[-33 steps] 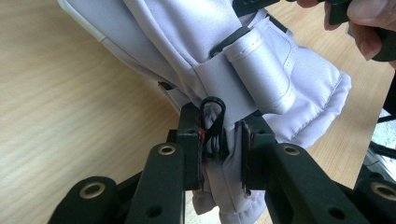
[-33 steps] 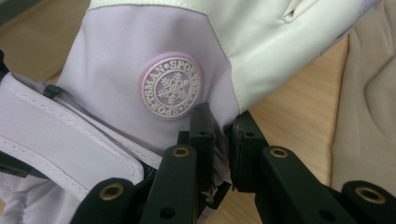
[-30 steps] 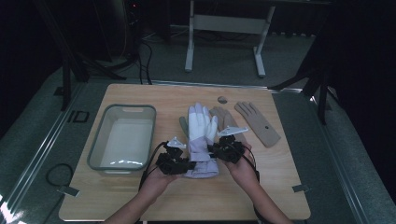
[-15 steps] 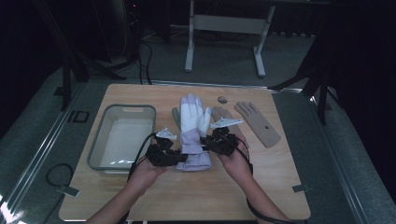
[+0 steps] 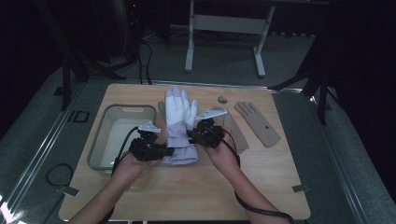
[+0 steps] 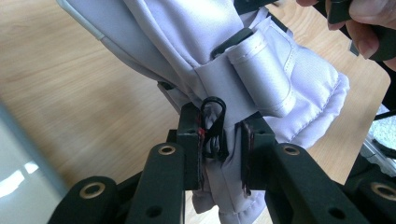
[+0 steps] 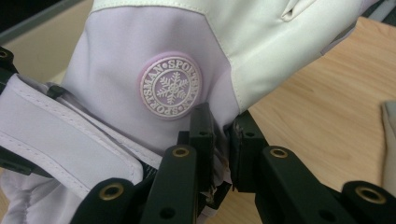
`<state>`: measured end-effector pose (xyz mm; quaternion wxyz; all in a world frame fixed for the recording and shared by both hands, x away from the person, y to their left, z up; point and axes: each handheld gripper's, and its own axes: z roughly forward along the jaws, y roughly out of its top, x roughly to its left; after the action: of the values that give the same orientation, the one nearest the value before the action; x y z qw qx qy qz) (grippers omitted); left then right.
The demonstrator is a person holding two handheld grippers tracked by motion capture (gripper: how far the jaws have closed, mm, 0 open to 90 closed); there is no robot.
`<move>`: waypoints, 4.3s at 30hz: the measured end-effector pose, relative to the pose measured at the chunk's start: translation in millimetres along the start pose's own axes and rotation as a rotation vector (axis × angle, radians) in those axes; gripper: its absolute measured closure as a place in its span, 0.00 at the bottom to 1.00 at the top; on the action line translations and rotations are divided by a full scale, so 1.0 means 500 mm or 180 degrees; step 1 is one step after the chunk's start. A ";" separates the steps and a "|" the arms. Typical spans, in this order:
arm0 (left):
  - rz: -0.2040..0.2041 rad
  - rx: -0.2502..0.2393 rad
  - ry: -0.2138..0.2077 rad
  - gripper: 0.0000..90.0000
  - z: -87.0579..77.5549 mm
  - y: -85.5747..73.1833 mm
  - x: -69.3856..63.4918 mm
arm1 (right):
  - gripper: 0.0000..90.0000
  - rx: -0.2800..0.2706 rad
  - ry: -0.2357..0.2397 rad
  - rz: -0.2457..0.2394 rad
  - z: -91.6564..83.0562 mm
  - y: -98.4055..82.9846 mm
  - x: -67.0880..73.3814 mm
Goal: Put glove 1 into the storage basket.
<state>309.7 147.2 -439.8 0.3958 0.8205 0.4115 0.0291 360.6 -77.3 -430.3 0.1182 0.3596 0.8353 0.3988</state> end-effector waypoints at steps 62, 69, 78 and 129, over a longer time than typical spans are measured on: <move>-0.0678 0.0504 0.0308 0.71 -0.114 -0.167 0.239 | 0.90 0.0771 0.0545 0.0038 0.323 0.093 0.178; -0.0552 0.0719 0.0583 0.66 -0.097 -0.161 0.227 | 0.88 0.0941 0.0454 -0.0021 0.342 0.093 0.186; -0.0543 0.0642 0.0817 0.52 -0.099 -0.161 0.218 | 0.49 0.0740 0.0478 -0.0224 0.324 0.106 0.185; 0.0383 -0.0630 0.0144 0.51 0.001 -0.104 -0.053 | 0.16 -0.0100 0.0509 -0.0329 0.039 0.006 -0.023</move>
<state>258.5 146.4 -467.9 0.4630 0.7997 0.3655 0.1118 379.7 -72.7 -442.1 0.0773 0.2811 0.8531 0.4326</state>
